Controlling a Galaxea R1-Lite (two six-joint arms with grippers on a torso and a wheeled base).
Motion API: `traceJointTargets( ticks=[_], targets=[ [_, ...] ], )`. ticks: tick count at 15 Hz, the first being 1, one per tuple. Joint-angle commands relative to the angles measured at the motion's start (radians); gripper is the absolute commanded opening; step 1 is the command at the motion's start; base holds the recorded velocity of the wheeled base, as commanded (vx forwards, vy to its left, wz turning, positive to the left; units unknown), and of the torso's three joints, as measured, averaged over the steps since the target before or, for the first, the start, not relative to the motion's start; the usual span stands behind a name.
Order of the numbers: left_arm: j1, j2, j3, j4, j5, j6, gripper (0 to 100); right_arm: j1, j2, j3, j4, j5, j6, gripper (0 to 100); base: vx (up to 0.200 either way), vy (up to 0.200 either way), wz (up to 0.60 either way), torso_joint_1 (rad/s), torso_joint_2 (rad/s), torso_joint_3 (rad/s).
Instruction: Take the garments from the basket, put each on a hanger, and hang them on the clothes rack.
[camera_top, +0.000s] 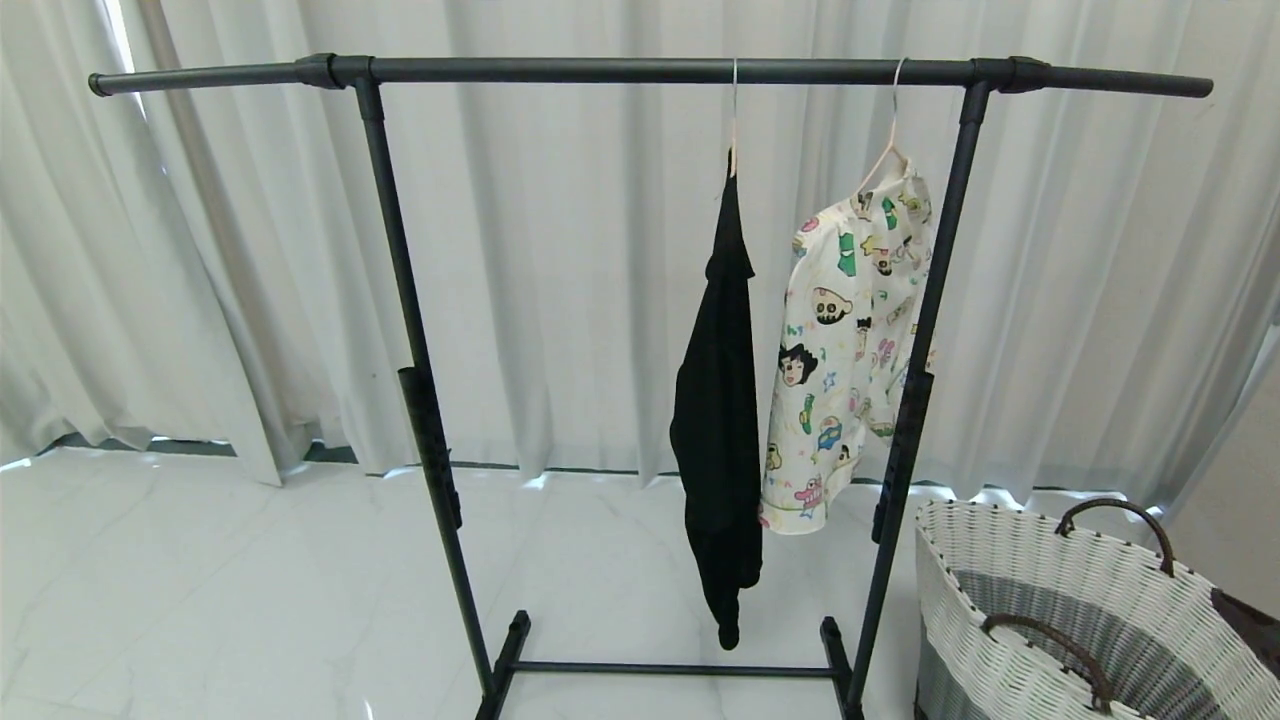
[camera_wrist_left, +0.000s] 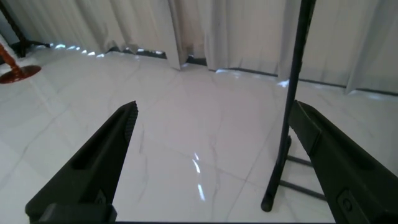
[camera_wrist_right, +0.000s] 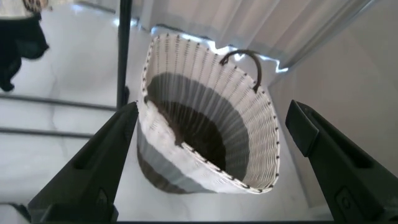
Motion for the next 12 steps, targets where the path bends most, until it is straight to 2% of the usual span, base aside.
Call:
traceJointTargets(
  ticks=[1,5,6,7,9,10,11,12],
  targets=[
    [-0.002,-0.06,0.001,-0.001,0.004,-0.004,100,0.0,-0.034,0.023,0.0,0.0,0.006,100,0.0,0.0,0.0,-0.051,0.05,0.105],
    [-0.002,-0.062,0.002,-0.001,0.004,-0.012,100,0.0,-0.115,0.075,0.0,-0.001,0.02,100,0.0,0.0,0.0,-0.037,0.08,0.058],
    [-0.002,-0.062,0.004,-0.002,0.015,-0.027,100,-0.002,-0.19,0.118,0.0,-0.001,0.057,100,0.0,0.0,0.0,0.0,0.0,0.0],
    [-0.002,-0.062,0.004,-0.002,0.032,-0.03,100,-0.002,-0.268,0.161,0.0,-0.001,0.085,100,0.0,0.0,0.0,0.0,0.0,0.0],
    [-0.002,-0.062,0.005,-0.002,0.039,-0.05,100,-0.011,-0.551,0.296,0.009,-0.001,0.126,100,0.0,0.0,0.0,0.0,0.0,0.0],
    [-0.002,-0.062,0.005,-0.002,0.041,-0.058,100,-0.009,-0.696,0.317,0.024,-0.003,0.126,100,0.0,0.0,0.0,0.0,0.0,0.0],
    [-0.002,-0.06,0.005,-0.002,0.042,-0.058,100,0.01,-0.851,0.317,0.149,-0.009,0.128,100,0.0,0.0,0.0,0.0,0.0,0.0],
    [-0.002,-0.06,0.005,-0.004,0.045,-0.06,100,0.027,-0.884,0.282,0.233,-0.027,0.132,100,0.0,0.0,0.0,0.0,0.0,0.0]
  ],
)
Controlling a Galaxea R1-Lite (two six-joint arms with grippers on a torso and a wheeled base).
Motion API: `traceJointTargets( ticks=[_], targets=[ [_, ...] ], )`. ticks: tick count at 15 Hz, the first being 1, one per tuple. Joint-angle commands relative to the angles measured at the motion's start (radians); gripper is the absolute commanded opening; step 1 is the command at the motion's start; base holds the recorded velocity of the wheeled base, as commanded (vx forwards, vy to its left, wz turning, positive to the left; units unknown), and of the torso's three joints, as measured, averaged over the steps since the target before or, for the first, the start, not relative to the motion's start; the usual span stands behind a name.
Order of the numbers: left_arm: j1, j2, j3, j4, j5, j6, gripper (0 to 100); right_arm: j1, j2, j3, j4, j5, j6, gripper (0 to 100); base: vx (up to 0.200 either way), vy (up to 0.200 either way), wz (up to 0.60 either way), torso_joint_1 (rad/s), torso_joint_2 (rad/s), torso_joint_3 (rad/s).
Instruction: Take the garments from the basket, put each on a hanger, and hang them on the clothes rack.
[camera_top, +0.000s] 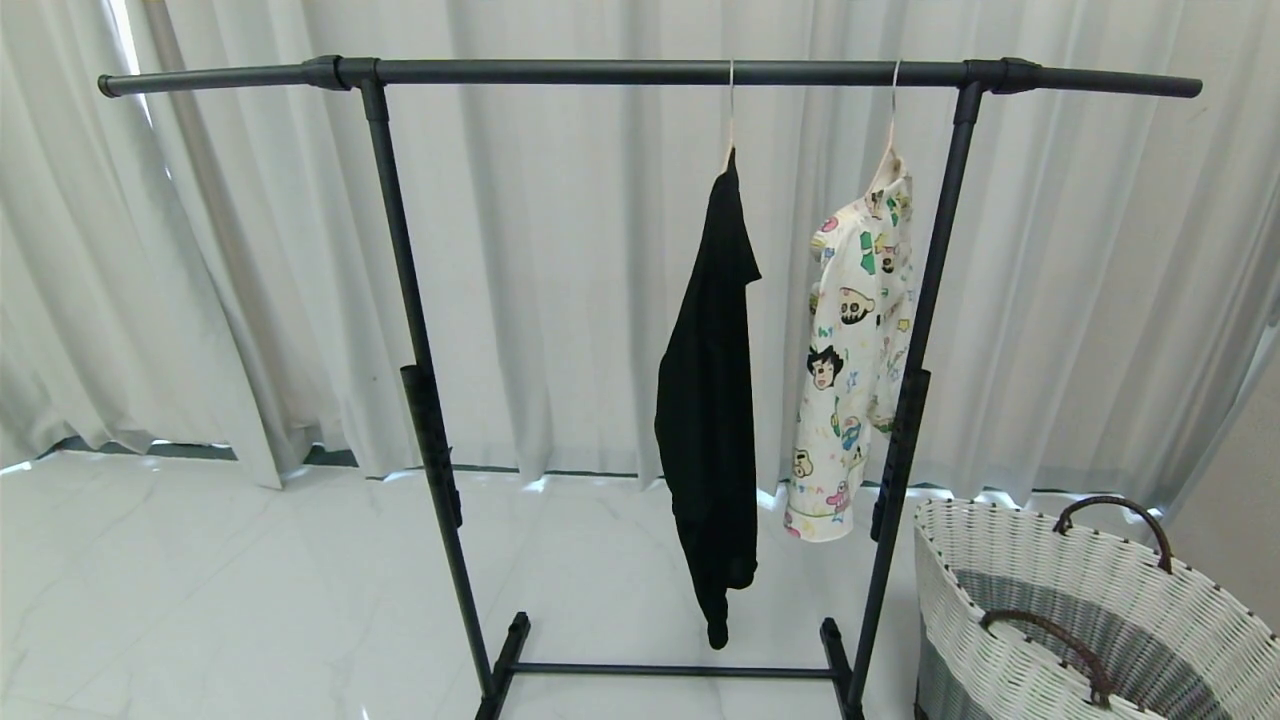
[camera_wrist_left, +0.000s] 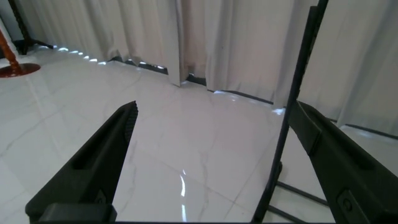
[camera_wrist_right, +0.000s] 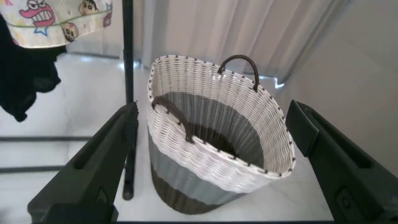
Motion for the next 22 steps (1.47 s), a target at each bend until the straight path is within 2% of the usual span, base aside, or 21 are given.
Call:
traceJointTargets(
  ticks=[1,2,4,5,6,8,11,12,13,16,18,19,21,22],
  targets=[
    [0.001,0.002,0.002,-0.001,0.006,0.0,100,0.024,-0.361,0.041,0.157,-0.048,0.042,100,0.0,0.0,0.0,0.0,0.0,0.0],
    [0.001,0.002,0.002,-0.001,0.004,0.0,100,0.031,-0.361,0.041,0.156,-0.101,0.053,100,0.0,0.0,0.0,0.0,0.0,0.0],
    [-0.038,-0.047,0.0,-0.001,-0.034,0.003,100,0.031,-0.361,0.046,0.154,-0.137,0.119,100,0.0,0.0,0.0,0.0,0.0,0.0],
    [-0.035,-0.058,0.002,-0.001,-0.054,-0.014,100,0.031,-0.361,0.048,0.148,-0.146,0.125,100,0.0,0.0,0.0,0.0,0.0,0.0],
    [-0.033,-0.058,0.003,0.001,-0.08,-0.082,100,0.031,-0.361,0.071,0.11,-0.157,0.125,100,0.0,0.0,0.0,0.0,0.0,0.0],
    [-0.033,-0.059,0.002,0.001,-0.094,-0.12,100,0.031,-0.361,0.08,0.07,-0.157,0.12,100,0.0,0.0,0.0,0.0,0.0,0.0],
    [-0.033,-0.058,0.003,0.005,-0.336,-0.185,100,0.031,-0.361,0.08,0.064,-0.151,0.117,100,0.0,0.0,0.0,0.0,0.0,0.0],
    [-0.033,-0.058,0.003,0.03,-0.405,-0.132,100,0.031,-0.361,0.08,0.065,-0.138,0.112,100,0.0,0.0,0.0,0.0,0.0,0.0],
    [-0.032,-0.058,0.003,0.033,-0.411,-0.1,100,0.031,-0.361,0.08,0.067,-0.129,0.112,100,0.0,0.0,0.0,0.0,0.0,0.0],
    [-0.03,-0.058,0.003,0.029,-0.405,-0.1,100,0.031,-0.361,0.08,0.064,-0.123,0.1,100,0.0,0.0,0.0,0.0,0.0,0.0],
    [-0.03,-0.058,0.003,0.029,-0.402,-0.093,100,0.031,-0.361,0.08,0.05,-0.117,0.031,100,0.0,0.0,0.0,0.0,0.0,0.0],
    [-0.03,-0.058,0.003,0.03,-0.402,-0.083,100,0.031,-0.361,0.08,0.047,-0.115,0.03,100,0.0,0.0,0.0,0.0,0.0,0.0],
    [-0.03,-0.058,0.003,0.032,-0.402,-0.089,100,0.034,-0.361,0.08,0.058,-0.112,0.108,100,0.0,0.0,0.0,0.0,0.0,0.0],
    [-0.03,-0.059,0.003,0.032,-0.404,-0.093,100,0.034,-0.361,0.08,0.058,-0.108,0.108,100,0.0,0.0,0.0,0.0,0.0,0.0]
  ],
)
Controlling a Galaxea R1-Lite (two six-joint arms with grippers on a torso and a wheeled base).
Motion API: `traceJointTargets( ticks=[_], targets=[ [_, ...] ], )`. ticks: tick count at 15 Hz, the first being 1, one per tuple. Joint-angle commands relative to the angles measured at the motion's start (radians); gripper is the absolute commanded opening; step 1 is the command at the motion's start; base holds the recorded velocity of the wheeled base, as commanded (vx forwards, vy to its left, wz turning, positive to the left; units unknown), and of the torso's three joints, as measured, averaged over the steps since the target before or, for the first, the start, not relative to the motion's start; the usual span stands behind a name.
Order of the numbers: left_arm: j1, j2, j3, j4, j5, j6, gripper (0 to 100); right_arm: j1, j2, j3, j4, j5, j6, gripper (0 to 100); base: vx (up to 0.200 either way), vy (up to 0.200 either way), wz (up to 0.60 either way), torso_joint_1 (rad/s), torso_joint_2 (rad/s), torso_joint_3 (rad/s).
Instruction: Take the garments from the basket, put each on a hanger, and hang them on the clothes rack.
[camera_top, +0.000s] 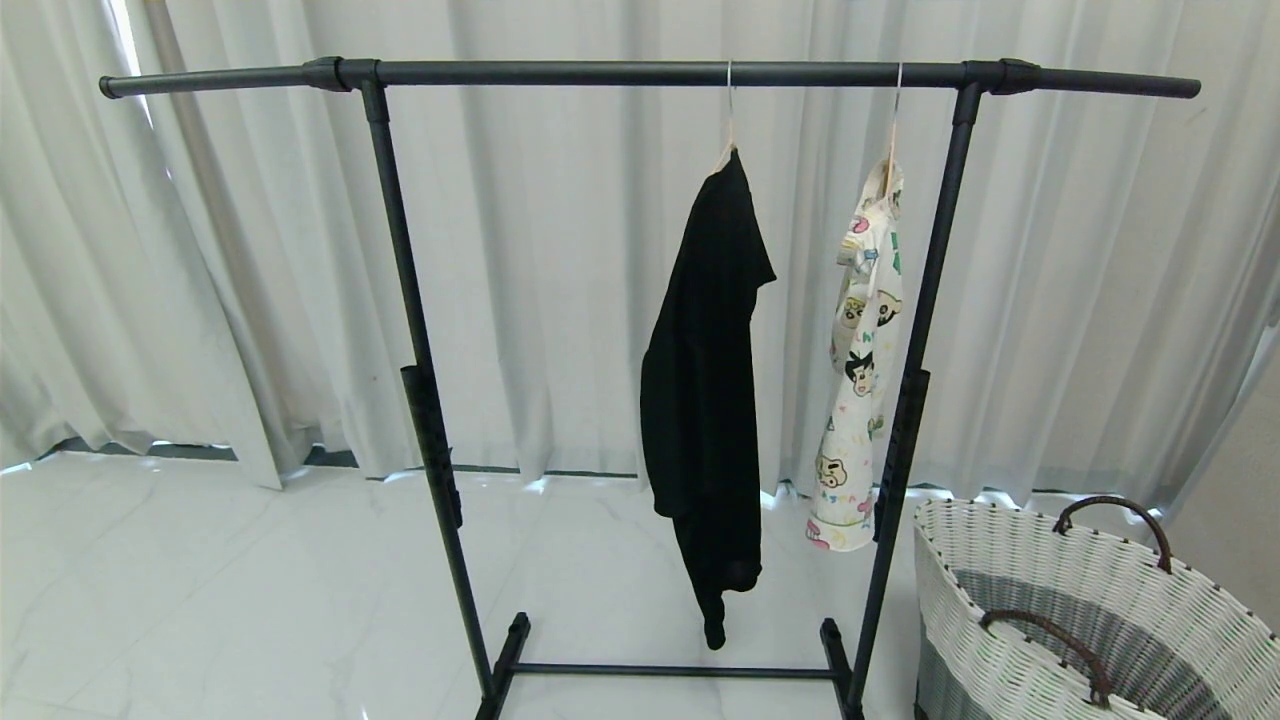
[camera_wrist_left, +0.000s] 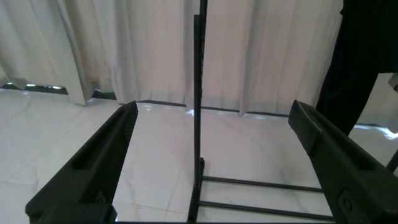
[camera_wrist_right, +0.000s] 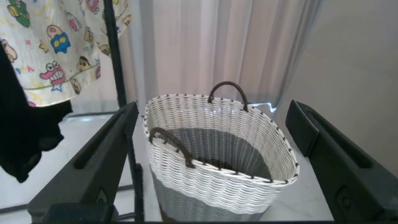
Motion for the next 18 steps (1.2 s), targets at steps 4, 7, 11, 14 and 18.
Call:
traceJointTargets(
  ticks=[4,7,11,14,18],
  targets=[
    [-0.001,-0.002,-0.002,0.002,0.003,-0.043,100,0.001,0.0,0.0,-0.004,0.093,-0.019,100,0.0,0.0,0.0,0.0,0.0,0.0],
    [-0.001,-0.002,-0.002,0.002,0.003,-0.043,100,0.001,0.0,0.0,0.001,0.242,-0.024,100,0.0,0.0,0.0,0.0,0.0,0.0],
    [-0.001,-0.002,-0.002,0.002,0.003,-0.043,100,0.001,0.0,0.0,0.059,0.346,0.036,100,0.0,0.0,0.0,0.0,0.0,0.0],
    [-0.001,0.0,-0.002,0.002,0.003,-0.043,100,0.001,0.0,0.0,0.061,0.346,0.032,100,0.0,0.0,0.0,0.0,0.0,0.0],
    [-0.001,0.0,-0.002,0.002,0.003,-0.044,100,0.001,0.0,0.0,0.061,0.346,0.033,100,0.0,0.0,0.0,0.0,0.0,0.0]
  ],
)
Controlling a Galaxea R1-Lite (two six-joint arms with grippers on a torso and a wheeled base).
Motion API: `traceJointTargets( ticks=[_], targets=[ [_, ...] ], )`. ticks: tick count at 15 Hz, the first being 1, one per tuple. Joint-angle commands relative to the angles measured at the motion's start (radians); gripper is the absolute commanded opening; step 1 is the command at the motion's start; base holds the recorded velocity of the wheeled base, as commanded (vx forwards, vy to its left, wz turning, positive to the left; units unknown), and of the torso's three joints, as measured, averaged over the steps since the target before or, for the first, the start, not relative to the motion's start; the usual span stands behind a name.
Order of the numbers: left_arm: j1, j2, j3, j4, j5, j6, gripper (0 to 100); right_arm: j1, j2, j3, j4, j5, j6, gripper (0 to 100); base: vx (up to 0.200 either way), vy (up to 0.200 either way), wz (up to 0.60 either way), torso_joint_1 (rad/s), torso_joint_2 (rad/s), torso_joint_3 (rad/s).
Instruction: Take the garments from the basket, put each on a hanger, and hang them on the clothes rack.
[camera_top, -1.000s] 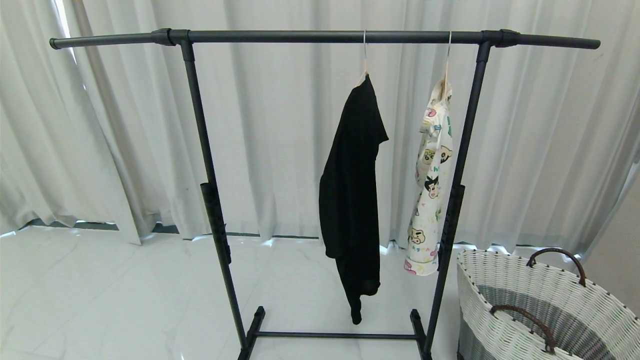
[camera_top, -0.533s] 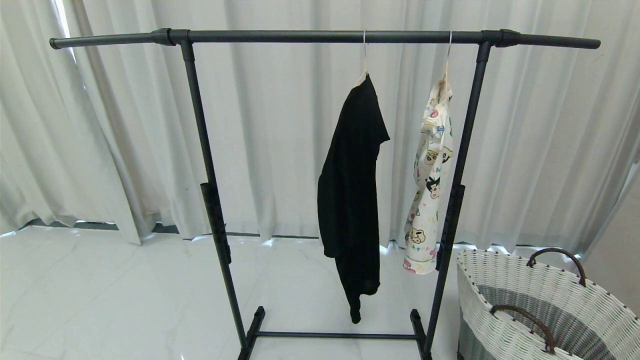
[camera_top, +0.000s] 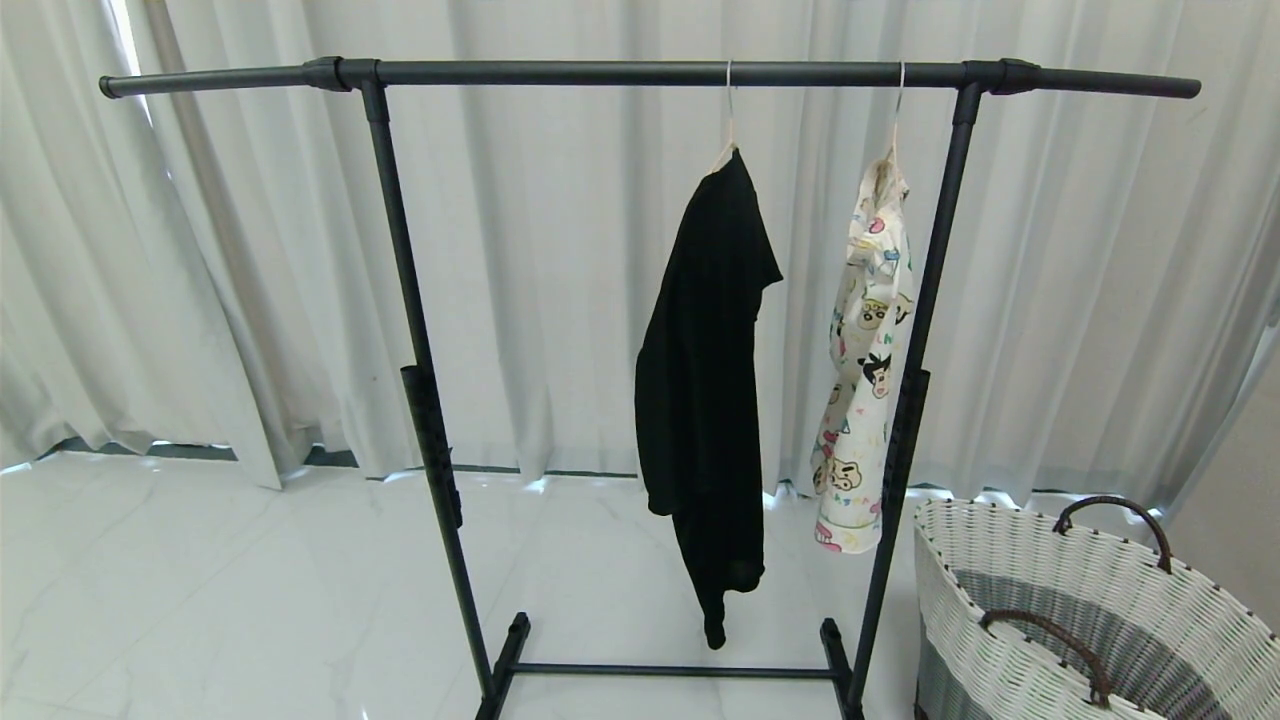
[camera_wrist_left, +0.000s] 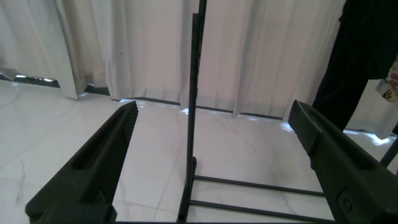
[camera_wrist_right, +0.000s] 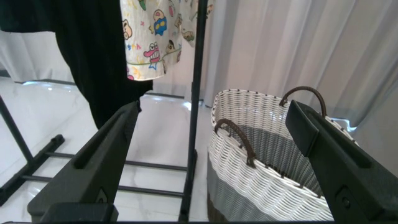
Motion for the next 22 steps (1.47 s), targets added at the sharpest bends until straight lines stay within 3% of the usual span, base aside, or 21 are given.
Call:
traceJointTargets(
  ticks=[1,22],
  targets=[
    [0.0,0.0,0.0,0.0,0.0,0.0,100,0.0,0.0,0.0,0.0,0.0,0.0,100,0.0,0.0,0.0,0.0,0.0,0.0],
    [0.0,0.0,0.0,0.0,0.002,-0.003,100,0.0,0.0,0.0,0.0,0.0,0.0,100,0.0,0.0,0.0,0.0,0.0,0.0]
  ],
)
